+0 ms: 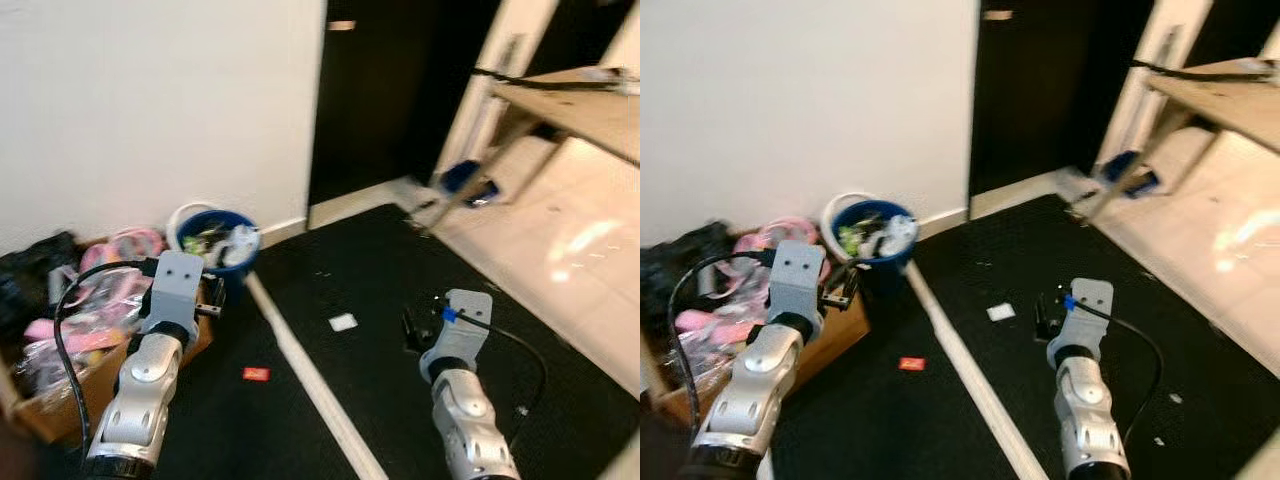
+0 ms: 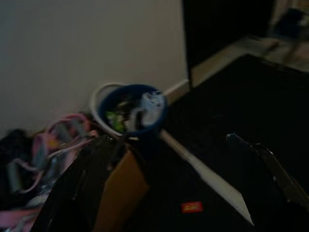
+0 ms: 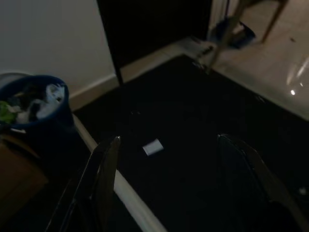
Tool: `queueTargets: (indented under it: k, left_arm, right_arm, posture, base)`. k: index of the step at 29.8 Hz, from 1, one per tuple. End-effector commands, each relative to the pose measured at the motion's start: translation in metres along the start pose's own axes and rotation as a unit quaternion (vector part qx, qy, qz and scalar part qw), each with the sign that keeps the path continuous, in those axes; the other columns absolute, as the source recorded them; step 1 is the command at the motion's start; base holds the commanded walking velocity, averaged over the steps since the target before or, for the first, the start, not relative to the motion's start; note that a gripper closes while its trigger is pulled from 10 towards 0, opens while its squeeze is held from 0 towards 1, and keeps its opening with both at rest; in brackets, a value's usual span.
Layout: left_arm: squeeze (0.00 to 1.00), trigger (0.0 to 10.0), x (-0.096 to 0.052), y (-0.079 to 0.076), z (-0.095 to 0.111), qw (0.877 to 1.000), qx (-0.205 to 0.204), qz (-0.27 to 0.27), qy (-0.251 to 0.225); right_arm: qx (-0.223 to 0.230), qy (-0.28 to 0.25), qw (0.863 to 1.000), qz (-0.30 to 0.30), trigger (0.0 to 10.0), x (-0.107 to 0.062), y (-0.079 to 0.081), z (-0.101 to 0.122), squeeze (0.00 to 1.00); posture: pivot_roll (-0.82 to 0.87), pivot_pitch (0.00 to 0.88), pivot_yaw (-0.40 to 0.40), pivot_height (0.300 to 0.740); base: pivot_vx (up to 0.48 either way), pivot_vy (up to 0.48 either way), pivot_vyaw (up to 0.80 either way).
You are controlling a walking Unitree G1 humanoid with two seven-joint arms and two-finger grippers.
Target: Picking trash to rubbish bin
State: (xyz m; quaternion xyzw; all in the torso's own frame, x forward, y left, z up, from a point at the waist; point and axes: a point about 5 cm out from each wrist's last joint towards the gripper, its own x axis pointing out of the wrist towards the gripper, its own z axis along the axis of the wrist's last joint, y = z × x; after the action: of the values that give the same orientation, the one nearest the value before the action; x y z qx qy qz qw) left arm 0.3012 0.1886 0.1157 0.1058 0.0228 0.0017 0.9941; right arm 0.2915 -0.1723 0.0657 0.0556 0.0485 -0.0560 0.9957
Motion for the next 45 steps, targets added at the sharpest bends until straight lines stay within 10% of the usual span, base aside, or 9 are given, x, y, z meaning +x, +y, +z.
queueTargets:
  k: [1, 45]
  left_arm:
    - [0.00, 10.0, -0.0008, 0.0008, -0.0034, 1.000, -0.003, -0.002, 0.007]
    - [0.00, 10.0, -0.0020, -0.0018, -0.0057, 1.000, -0.022, -0.011, 0.008]
  right_arm:
    - [0.001, 0.006, 1.000, -0.005, 10.0, -0.0006, -0.0027, -0.0024, 0.00]
    - [-0.009, -0.006, 1.000, -0.023, 10.0, 0.0017, -0.0077, 0.0039, 0.00]
  posture:
    - [-0.02, 0.091, 0.021, 0.740]
    - [-0.03, 0.067, 0.020, 0.740]
  base:
    - [0.000, 0.000, -0.80]
    - [0.000, 0.000, -0.70]
